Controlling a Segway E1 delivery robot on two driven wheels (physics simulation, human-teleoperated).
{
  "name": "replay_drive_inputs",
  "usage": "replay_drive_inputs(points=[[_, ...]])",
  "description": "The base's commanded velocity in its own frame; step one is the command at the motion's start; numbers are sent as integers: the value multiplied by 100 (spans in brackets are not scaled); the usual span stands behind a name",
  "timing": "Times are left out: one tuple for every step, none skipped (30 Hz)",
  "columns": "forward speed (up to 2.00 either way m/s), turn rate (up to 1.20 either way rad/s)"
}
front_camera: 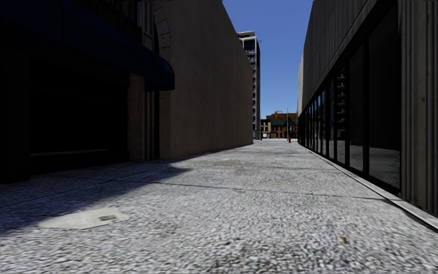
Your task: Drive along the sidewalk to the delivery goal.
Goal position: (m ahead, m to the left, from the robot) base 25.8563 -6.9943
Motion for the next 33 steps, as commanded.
replay_drive_inputs(points=[[198, -40], [198, -39], [198, -39], [198, -39], [198, -39], [198, -39], [198, -39], [198, -25], [198, 0], [198, 0], [198, 0], [198, 0], [198, 0], [198, 0], [198, 0], [198, 0], [198, 0], [198, 0], [198, 0], [198, 0], [198, 0], [198, 0], [198, 0], [198, -6], [198, -6], [198, -19], [198, -23], [198, -25], [198, -27], [198, -27], [198, -27], [198, -27], [198, -27]])
